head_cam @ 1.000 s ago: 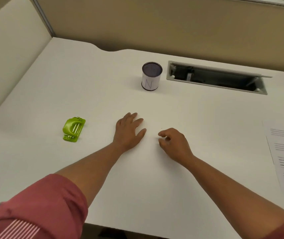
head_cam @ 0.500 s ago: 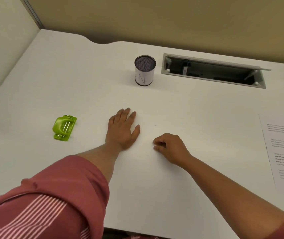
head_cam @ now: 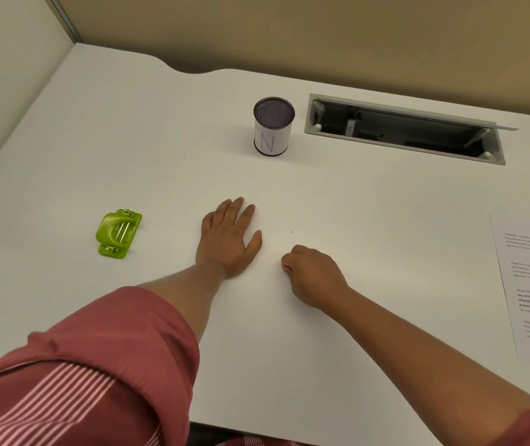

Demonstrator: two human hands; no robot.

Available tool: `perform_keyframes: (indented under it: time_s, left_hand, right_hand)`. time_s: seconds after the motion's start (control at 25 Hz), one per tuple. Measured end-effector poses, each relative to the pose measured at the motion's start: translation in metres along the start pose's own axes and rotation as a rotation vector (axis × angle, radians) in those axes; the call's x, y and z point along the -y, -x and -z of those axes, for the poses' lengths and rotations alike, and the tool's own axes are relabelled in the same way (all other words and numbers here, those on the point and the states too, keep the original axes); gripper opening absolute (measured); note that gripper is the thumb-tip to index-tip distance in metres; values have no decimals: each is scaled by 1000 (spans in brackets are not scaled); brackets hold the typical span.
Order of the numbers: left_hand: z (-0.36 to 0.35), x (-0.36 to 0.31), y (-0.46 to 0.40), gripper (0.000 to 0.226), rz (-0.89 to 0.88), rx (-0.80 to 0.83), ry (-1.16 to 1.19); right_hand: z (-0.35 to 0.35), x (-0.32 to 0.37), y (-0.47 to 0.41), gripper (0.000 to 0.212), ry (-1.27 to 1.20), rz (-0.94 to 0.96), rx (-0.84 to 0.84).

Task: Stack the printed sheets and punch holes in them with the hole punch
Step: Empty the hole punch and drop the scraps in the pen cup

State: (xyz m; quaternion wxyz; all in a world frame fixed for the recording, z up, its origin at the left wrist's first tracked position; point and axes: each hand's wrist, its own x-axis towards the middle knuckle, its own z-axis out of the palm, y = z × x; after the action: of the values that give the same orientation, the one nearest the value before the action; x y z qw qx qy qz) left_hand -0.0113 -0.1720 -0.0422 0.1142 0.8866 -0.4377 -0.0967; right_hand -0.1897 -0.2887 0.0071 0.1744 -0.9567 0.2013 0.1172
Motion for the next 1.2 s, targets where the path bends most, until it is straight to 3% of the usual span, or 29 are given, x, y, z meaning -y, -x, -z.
perform_keyframes:
  time_s: [0.16,0.28,0.48,0.68,0.92,1.04,1.2]
  left_hand:
    - [0,0,1,70,2,-1,1]
    - [0,0,-1,69,4,1,2]
    - [0,0,0,69,8,3,4]
    - [1,-1,1,68,6,-7,0]
    - [1,-2,1,68,10,-1,-2]
    - [2,-1,-4,69,133,-13,8]
    - [1,0,-10,67,252,-47,19]
  right_hand:
    - [2,11,-3,21,258,104,84]
    - [2,9,-5,20,204,84,126]
    - [11,-16,-8,18,-290,2,76]
    - [14,-36,-1,13,-935,-255,87]
    - [10,-28,-4,13,-1281,-298,66]
    - [24,-25,-14,25,-1395,-306,32]
    - [75,-20,-50,19,-1436,-271,-148]
